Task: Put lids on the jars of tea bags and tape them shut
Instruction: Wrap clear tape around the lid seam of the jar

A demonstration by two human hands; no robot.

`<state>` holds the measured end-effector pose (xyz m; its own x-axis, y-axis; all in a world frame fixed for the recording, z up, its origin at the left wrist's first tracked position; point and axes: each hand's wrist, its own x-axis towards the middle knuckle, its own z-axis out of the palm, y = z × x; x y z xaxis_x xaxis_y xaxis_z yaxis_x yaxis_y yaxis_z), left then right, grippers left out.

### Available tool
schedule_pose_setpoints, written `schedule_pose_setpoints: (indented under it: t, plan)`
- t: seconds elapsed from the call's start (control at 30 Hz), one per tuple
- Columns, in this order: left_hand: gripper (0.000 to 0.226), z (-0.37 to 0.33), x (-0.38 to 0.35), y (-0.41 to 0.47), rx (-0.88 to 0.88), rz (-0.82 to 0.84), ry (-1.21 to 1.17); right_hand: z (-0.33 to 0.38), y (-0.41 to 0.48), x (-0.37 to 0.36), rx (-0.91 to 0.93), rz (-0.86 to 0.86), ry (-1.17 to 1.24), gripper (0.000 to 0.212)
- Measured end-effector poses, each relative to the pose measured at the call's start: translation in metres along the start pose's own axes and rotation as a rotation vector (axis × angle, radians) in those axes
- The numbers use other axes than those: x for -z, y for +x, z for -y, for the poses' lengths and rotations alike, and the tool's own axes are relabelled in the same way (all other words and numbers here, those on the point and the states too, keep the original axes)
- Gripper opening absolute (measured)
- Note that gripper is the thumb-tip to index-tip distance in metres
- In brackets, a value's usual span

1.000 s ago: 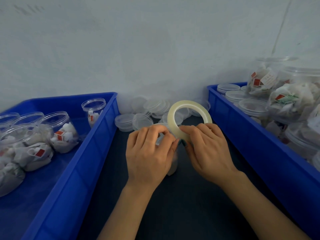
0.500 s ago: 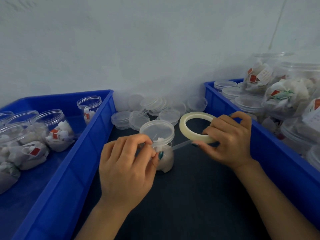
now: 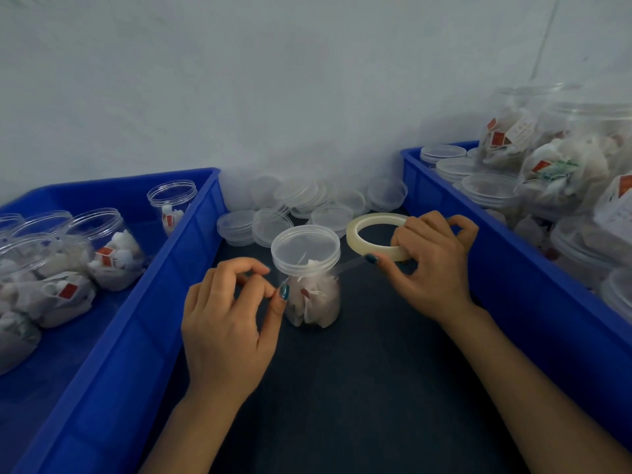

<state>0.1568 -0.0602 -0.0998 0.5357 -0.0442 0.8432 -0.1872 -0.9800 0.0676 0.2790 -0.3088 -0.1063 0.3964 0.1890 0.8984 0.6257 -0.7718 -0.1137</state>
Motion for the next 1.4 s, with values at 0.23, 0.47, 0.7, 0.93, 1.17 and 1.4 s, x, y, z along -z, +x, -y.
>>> schedule_pose_setpoints:
  t: [0.23, 0.47, 0.7, 0.93, 1.17, 1.4]
  plan:
    - [0.024, 0.002, -0.006, 0.0, 0.032, 0.0, -0.012, 0.004, -0.001, 0.0, -0.026, 0.004, -0.02, 0.045]
    - [0.024, 0.004, -0.012, 0.003, 0.114, 0.063, -0.035, 0.008, -0.001, -0.002, -0.042, 0.003, -0.042, 0.044]
    - [0.076, 0.007, -0.01, 0.005, 0.387, 0.24, -0.243, 0.008, -0.002, -0.004, -0.034, 0.004, -0.02, 0.049]
    - [0.113, 0.001, -0.033, 0.025, 0.434, 0.446, -0.598, 0.007, -0.001, -0.004, -0.022, -0.004, -0.016, 0.045]
    - [0.067, 0.019, -0.046, 0.024, 0.538, 0.463, -1.039, 0.006, -0.001, -0.006, -0.025, 0.008, 0.0, 0.04]
    - [0.037, 0.025, -0.054, 0.018, 0.6, 0.418, -1.085, 0.005, -0.003, -0.007, -0.026, 0.016, 0.017, 0.038]
